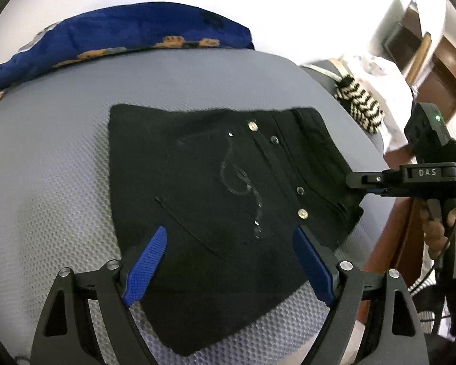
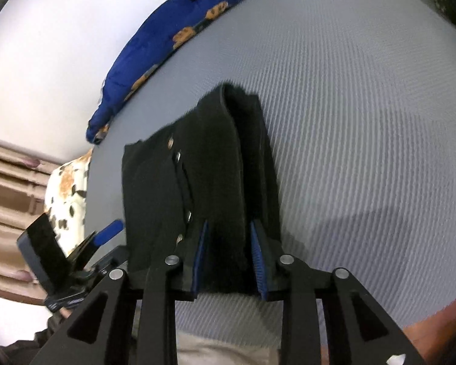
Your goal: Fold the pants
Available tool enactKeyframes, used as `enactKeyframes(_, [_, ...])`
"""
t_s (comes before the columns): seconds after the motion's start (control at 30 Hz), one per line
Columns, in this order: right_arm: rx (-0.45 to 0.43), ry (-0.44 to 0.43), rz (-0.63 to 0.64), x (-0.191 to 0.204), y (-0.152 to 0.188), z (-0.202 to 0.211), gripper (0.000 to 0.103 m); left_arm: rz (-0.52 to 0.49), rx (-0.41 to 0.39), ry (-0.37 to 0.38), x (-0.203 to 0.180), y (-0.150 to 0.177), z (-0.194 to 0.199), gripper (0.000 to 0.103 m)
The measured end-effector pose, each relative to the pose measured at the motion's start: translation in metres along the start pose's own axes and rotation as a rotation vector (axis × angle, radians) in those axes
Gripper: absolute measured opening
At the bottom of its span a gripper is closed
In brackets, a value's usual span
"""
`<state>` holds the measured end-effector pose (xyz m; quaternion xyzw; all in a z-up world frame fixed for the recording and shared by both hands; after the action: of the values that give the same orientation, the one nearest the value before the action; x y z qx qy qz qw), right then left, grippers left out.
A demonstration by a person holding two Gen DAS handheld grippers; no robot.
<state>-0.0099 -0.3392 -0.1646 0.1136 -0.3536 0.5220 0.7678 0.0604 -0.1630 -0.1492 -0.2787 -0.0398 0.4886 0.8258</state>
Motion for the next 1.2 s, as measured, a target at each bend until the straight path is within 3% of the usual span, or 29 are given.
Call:
enactKeyframes(0.1, [-0.022,0.038,0.02,-0.001,0.006,0.004,0.011,0.002,0.023,0.028,-0.004,0.006,-0.002,0.085])
enactKeyframes(0.27, [-0.034,0.086,0.066,0.007,0.017,0.014,0.009,0.003,0.084,0.029,-0.004,0.02,-0.006,0.067])
enactKeyframes(0.37, [-0.027,0.131,0.107,0.007,0.025,0.017,0.009,-0.001,0.106,0.018,-0.001,0.03,-0.008,0.064])
enactKeyframes(0.73, [0.002,0.122,0.046,-0.025,0.029,0.0,0.01,-0.034,0.111,-0.043,-0.004,0.036,-0.014,0.064])
enactKeyframes(0.9, [-0.001,0.139,0.045,-0.024,0.028,-0.002,0.021,-0.042,0.104,-0.075,-0.005,0.036,-0.013,0.065])
enactKeyframes(1.2, [0.003,0.154,0.04,-0.025,0.025,0.001,0.024,-0.063,0.077,-0.142,-0.003,0.036,-0.004,0.066])
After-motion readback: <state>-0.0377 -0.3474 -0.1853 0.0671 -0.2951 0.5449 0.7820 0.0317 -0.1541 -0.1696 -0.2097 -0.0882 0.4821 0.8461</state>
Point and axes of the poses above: each gripper's, at about its wrist camera, not at the fingertips, and z roughly against the way its jaws point, x to its left, y to its underside, the point moved 9 cm from there along -z, roughly the way its jaws point, and after that the axes turned 8 degrees about -y, right-handed, at the moved point
